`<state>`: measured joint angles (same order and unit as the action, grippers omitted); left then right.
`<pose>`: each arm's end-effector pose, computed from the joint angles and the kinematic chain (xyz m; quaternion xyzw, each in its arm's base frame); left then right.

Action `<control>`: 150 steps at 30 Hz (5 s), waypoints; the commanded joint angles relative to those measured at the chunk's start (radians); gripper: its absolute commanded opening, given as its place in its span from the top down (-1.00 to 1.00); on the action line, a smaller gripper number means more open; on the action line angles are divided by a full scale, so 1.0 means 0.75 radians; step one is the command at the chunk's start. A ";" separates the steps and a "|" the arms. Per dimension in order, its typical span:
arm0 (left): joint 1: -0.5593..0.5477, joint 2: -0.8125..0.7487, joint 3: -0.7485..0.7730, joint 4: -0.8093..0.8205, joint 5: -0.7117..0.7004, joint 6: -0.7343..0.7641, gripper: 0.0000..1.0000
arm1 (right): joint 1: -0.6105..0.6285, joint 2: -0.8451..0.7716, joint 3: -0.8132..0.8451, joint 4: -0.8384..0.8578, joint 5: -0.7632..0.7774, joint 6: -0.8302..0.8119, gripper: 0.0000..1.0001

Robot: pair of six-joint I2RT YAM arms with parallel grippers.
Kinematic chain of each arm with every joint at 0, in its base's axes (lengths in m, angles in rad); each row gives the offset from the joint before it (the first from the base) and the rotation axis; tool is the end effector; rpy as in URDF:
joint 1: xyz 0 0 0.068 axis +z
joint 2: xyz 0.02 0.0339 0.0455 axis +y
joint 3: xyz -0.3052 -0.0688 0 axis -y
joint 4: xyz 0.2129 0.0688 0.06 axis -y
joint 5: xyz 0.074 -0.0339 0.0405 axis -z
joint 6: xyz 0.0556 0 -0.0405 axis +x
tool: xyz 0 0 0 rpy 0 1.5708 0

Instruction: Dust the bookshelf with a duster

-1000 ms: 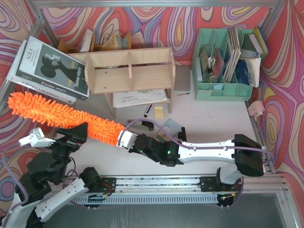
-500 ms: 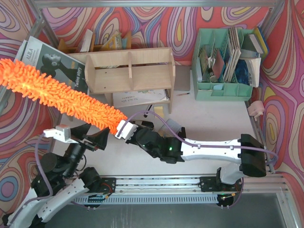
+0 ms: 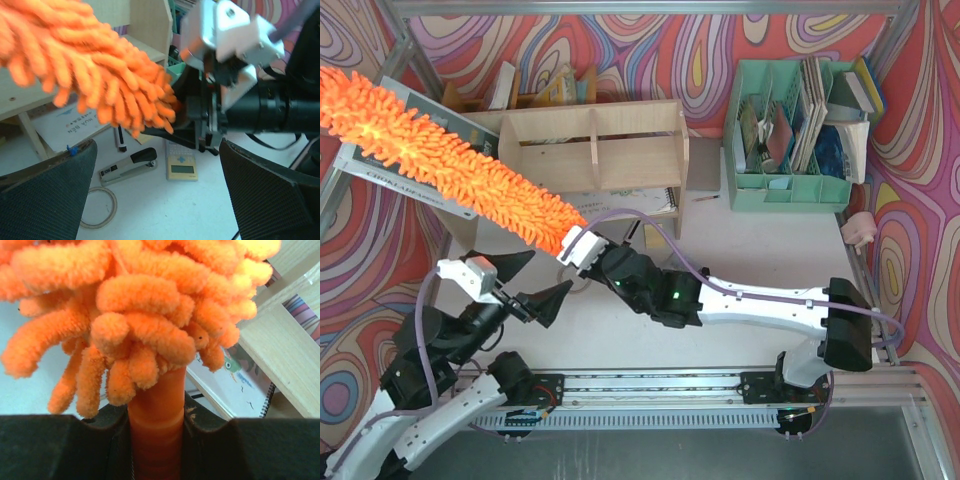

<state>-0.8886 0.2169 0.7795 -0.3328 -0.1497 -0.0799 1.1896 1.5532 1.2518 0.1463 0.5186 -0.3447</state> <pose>0.0037 0.0086 0.3729 0.1899 0.5927 -0.3226 0.7131 0.1582 0.3207 0.3939 -0.3897 0.6444 0.0800 0.6531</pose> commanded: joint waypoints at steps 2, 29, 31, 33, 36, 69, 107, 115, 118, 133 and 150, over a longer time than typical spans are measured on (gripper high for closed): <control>0.081 -0.003 -0.010 -0.030 0.249 0.038 -0.97 | -0.076 0.016 0.136 -0.058 -0.091 0.081 1.00; 0.258 -0.249 -0.068 0.005 -0.592 -0.043 -0.97 | -0.054 0.210 0.150 -0.093 -0.242 0.662 1.00; 0.260 -0.243 -0.064 -0.014 -0.609 -0.090 -0.97 | -0.039 0.214 0.159 -0.101 -0.239 0.686 1.00; 0.263 -0.242 -0.030 -0.068 -0.638 -0.090 -0.97 | -0.035 0.215 0.159 -0.101 -0.262 0.717 1.00; 0.270 -0.279 -0.035 -0.095 -0.677 -0.074 -0.97 | -0.015 0.235 0.173 -0.103 -0.268 0.750 1.00; 0.373 -0.283 -0.051 -0.093 -0.606 -0.125 -0.97 | 0.033 0.200 -0.023 0.091 -0.156 0.059 1.00; 0.373 -0.283 -0.048 -0.112 -0.637 -0.152 -0.97 | 0.008 -0.057 -0.183 -0.051 0.044 -0.082 1.00; 0.373 -0.283 -0.052 -0.109 -0.650 -0.152 -0.97 | 0.009 -0.122 -0.325 -0.165 0.043 0.089 1.00; 0.373 -0.283 -0.057 -0.104 -0.657 -0.151 -0.96 | 0.008 -0.168 -0.378 -0.198 0.059 0.152 1.00; 0.373 -0.283 -0.058 -0.108 -0.668 -0.160 -0.97 | 0.017 -0.108 -0.268 -0.112 -0.014 0.122 1.00; 0.373 -0.283 -0.062 -0.108 -0.671 -0.168 -0.97 | 0.033 -0.032 -0.257 -0.060 -0.017 0.131 1.00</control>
<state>-0.6144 0.0204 0.7380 -0.4030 -0.6373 -0.1993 1.2060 1.5681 1.0924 0.0769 0.4782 -0.2916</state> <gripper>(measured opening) 0.984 0.337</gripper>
